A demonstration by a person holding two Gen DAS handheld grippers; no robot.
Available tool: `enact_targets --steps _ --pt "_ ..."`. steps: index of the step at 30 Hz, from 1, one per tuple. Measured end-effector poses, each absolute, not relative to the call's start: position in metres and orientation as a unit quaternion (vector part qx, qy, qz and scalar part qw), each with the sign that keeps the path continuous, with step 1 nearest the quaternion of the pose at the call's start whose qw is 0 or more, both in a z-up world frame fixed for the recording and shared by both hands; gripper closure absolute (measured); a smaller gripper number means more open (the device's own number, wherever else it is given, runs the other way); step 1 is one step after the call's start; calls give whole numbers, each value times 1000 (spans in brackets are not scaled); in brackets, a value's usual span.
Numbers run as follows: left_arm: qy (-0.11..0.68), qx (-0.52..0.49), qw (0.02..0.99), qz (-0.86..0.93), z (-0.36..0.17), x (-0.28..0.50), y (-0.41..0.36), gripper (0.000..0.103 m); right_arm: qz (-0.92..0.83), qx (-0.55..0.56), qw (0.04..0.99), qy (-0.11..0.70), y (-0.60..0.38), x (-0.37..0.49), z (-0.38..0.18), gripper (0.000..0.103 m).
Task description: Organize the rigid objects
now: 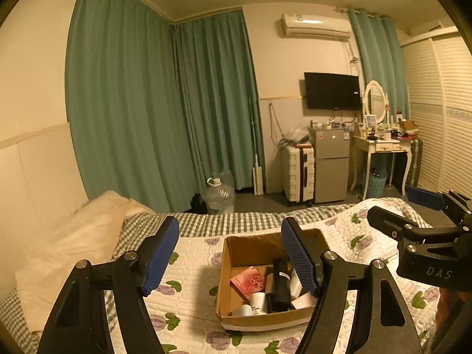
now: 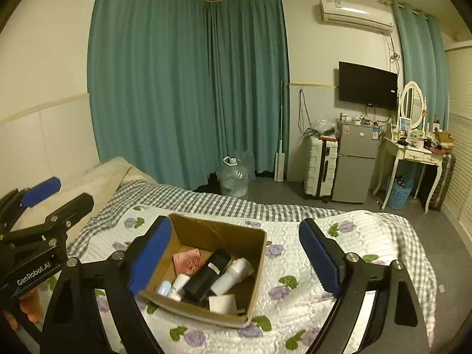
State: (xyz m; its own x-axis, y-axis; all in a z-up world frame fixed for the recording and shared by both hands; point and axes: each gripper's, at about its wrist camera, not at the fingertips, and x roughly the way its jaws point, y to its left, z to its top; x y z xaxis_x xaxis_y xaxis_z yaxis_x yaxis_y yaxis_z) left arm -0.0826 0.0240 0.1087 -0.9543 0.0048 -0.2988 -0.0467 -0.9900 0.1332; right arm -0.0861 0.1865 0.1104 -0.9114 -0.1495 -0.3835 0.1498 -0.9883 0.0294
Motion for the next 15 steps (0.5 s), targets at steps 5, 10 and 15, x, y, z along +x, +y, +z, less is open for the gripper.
enact_targets --steps 5,10,15 --pt "62 -138 14 988 111 -60 18 27 -980 184 73 0 183 -65 122 6" --pt "74 -139 5 988 98 -53 17 26 -981 177 75 -1 179 -59 114 0" --pt "54 -161 5 986 63 -57 9 26 -979 187 76 -18 181 -60 78 0"
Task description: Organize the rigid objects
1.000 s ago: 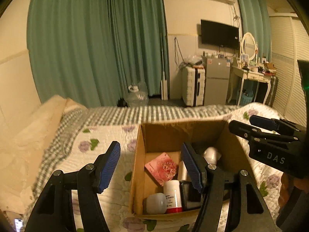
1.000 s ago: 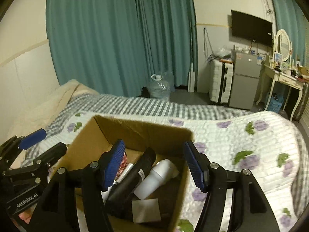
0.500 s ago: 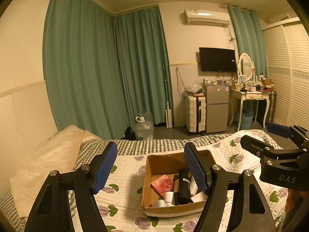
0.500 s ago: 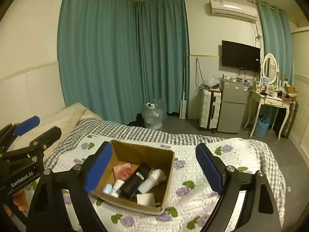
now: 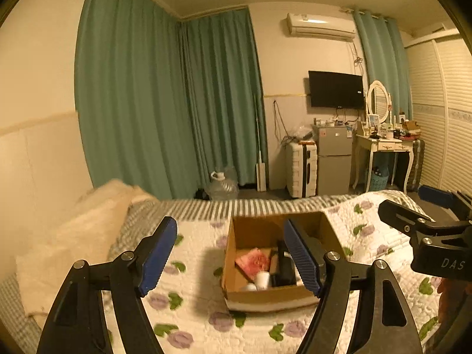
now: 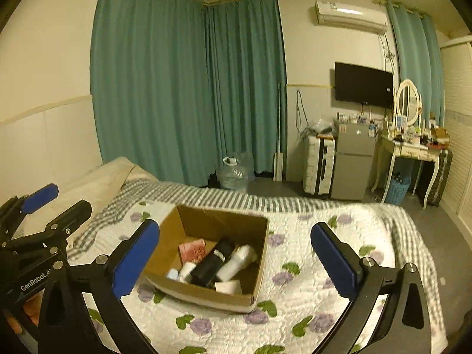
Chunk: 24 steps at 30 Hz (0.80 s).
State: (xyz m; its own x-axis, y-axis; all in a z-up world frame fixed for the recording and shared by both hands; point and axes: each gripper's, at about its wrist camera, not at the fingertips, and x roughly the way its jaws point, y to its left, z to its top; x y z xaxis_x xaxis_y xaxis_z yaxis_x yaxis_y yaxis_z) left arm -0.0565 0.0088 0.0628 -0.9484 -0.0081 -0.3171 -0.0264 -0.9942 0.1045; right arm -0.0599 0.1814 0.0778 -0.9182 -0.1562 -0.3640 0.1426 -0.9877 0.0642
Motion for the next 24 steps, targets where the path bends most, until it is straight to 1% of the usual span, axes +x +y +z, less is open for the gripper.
enact_targets --steps 5,8,24 --pt "61 -193 -6 979 11 -63 8 26 -975 212 59 -38 188 -65 25 0" --pt "62 -216 0 974 -6 -70 9 26 -970 236 52 -30 182 -75 5 0" --pt "40 -206 -11 978 0 -64 -2 26 -975 218 45 -12 174 -74 4 0"
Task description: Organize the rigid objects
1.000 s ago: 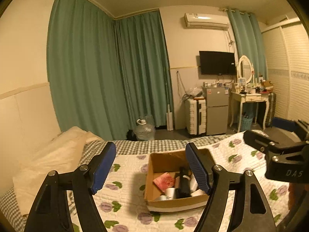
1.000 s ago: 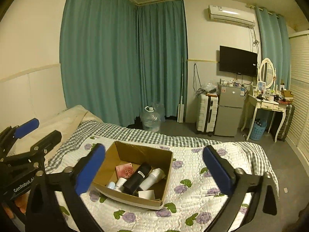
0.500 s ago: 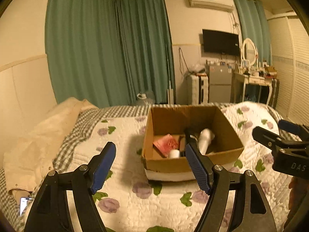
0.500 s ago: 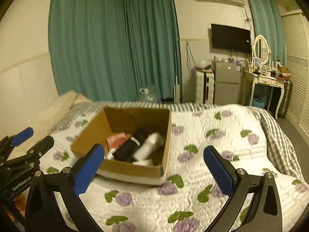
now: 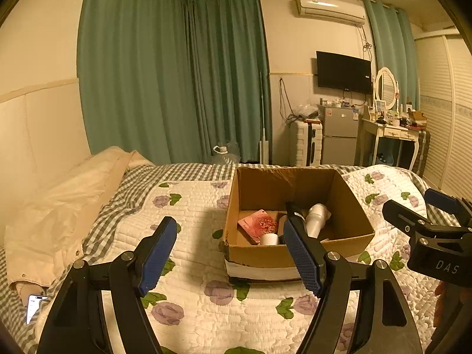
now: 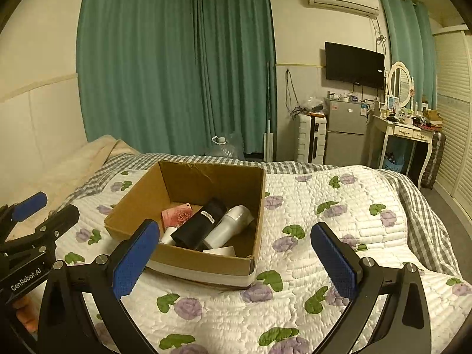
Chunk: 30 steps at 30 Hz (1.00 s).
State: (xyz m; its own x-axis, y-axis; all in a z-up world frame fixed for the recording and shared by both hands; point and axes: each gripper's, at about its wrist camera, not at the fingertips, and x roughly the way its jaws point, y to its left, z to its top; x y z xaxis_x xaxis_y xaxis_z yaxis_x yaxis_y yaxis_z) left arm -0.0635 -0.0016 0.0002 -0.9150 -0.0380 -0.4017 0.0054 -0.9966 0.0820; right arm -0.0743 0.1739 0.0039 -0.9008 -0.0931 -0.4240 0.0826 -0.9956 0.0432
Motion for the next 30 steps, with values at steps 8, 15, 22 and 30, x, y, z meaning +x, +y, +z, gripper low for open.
enact_targets --steps 8,15,22,30 --pt "-37 205 14 -978 1 -65 -3 26 -976 214 44 -2 171 -74 6 0" --pt "-37 207 13 -978 0 -66 -3 26 -975 217 41 1 171 -75 4 0" --pt "-37 208 11 -977 0 -65 -3 26 -975 217 40 2 171 -74 4 0" --pt "-40 209 11 -977 -2 -64 -3 26 -975 219 38 3 171 -74 2 0"
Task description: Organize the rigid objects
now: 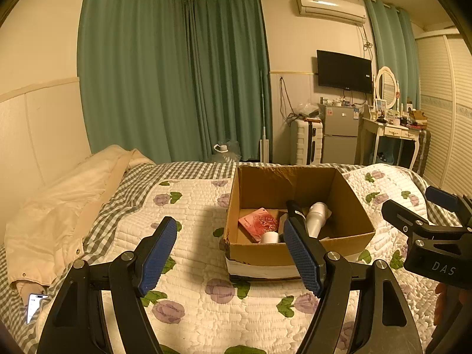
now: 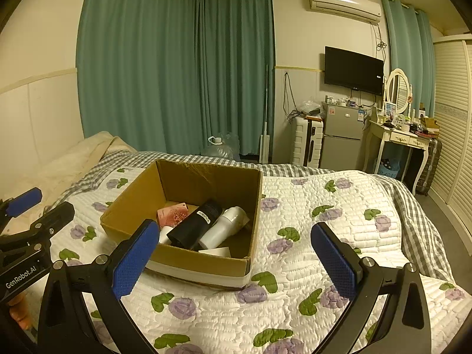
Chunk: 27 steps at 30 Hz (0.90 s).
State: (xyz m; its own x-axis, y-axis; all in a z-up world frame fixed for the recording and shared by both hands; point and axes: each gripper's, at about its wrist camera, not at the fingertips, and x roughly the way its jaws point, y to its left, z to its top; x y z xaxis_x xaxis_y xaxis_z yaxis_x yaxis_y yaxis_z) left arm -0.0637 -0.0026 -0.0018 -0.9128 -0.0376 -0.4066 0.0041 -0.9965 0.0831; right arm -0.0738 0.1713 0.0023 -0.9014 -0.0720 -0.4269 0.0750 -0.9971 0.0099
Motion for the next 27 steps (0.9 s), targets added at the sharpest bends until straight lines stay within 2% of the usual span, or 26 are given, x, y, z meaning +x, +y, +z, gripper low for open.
enact_targets --steps 27 --pt "-43 210 7 -977 -6 -65 -4 26 -974 225 35 3 171 -75 1 0"
